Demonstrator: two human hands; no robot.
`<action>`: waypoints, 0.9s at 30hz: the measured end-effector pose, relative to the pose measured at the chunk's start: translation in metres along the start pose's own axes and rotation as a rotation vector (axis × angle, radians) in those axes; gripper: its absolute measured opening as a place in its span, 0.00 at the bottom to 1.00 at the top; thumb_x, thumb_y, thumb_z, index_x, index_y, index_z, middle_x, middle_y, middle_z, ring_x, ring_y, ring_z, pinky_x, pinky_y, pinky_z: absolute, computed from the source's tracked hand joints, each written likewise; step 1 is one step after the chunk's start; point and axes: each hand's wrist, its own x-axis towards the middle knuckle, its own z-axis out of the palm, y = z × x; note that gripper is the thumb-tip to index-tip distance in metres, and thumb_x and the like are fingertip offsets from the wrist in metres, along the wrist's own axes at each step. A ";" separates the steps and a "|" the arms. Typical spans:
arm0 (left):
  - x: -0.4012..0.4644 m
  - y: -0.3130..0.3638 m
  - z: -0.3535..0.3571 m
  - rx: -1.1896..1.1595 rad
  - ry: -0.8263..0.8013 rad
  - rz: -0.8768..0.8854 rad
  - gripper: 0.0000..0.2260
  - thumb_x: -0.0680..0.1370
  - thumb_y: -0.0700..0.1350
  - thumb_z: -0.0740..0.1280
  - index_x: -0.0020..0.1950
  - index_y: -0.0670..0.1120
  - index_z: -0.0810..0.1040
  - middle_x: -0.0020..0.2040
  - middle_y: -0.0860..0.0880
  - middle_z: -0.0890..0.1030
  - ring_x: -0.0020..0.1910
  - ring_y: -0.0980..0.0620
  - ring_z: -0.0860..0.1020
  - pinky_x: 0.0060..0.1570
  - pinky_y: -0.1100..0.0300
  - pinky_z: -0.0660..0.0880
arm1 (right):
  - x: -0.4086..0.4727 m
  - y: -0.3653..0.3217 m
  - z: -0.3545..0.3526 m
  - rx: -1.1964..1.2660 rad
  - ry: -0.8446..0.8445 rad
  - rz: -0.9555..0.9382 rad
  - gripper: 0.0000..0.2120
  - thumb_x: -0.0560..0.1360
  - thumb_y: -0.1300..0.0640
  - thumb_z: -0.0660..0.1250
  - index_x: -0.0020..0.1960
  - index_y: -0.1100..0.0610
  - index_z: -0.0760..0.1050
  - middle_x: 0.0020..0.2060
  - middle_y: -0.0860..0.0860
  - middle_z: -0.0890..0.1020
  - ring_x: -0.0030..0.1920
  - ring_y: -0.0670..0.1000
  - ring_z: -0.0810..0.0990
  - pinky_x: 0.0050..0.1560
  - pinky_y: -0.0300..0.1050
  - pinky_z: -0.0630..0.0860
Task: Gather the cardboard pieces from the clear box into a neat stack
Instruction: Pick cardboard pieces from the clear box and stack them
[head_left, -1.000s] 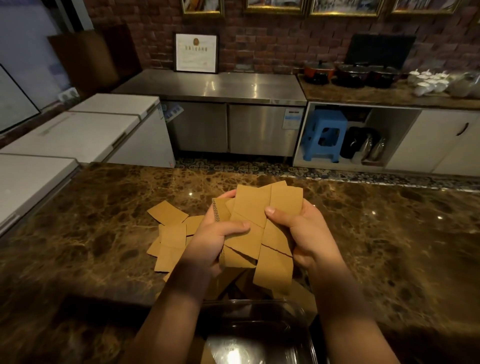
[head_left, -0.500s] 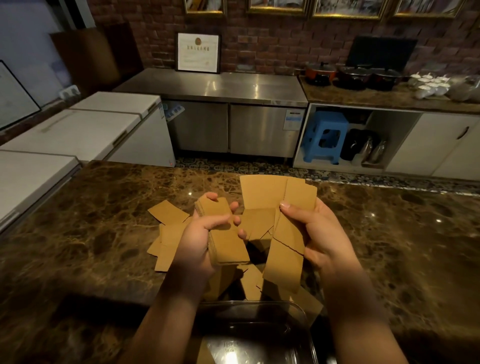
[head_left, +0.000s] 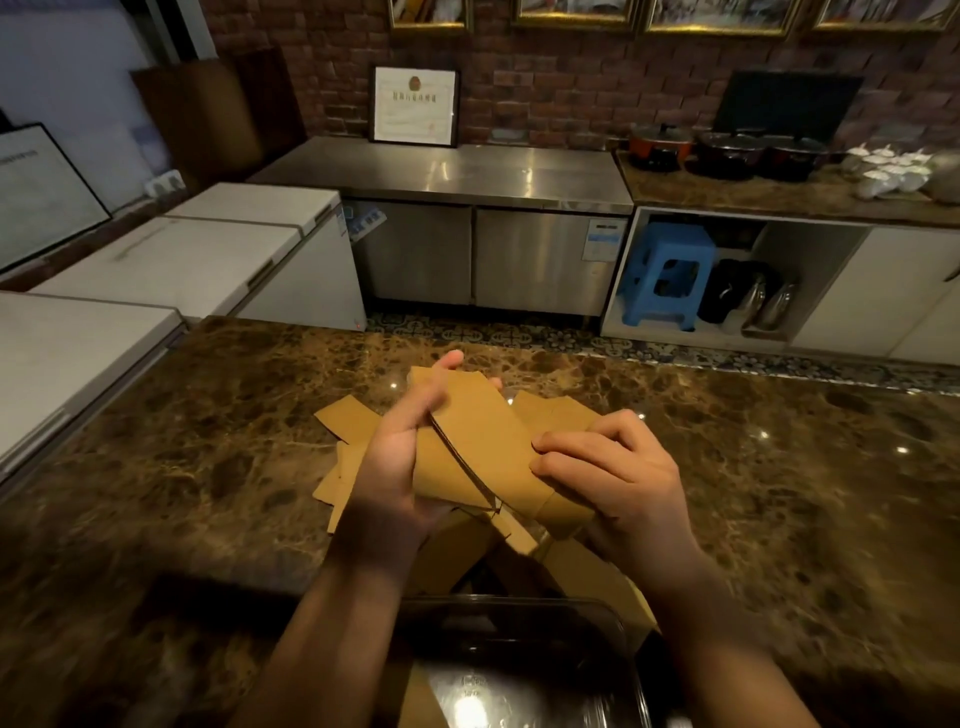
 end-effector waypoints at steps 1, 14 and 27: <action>-0.001 0.000 -0.002 0.083 0.003 0.031 0.20 0.74 0.44 0.70 0.66 0.52 0.78 0.59 0.40 0.84 0.54 0.41 0.84 0.46 0.46 0.82 | -0.001 0.002 -0.001 -0.014 -0.004 -0.013 0.21 0.66 0.67 0.80 0.56 0.54 0.81 0.56 0.51 0.85 0.46 0.55 0.77 0.45 0.46 0.72; 0.001 -0.022 0.012 0.186 0.228 0.353 0.24 0.66 0.42 0.76 0.58 0.61 0.79 0.54 0.46 0.84 0.49 0.46 0.85 0.42 0.48 0.83 | 0.022 -0.009 0.002 1.466 0.207 1.407 0.23 0.66 0.62 0.75 0.60 0.55 0.78 0.50 0.56 0.88 0.50 0.57 0.87 0.43 0.55 0.85; 0.001 -0.017 0.003 0.232 -0.179 -0.330 0.34 0.64 0.34 0.66 0.70 0.51 0.74 0.49 0.31 0.83 0.41 0.36 0.82 0.41 0.48 0.80 | 0.060 0.034 -0.012 0.999 -0.266 1.237 0.10 0.74 0.63 0.73 0.54 0.55 0.81 0.45 0.53 0.88 0.48 0.56 0.86 0.53 0.58 0.82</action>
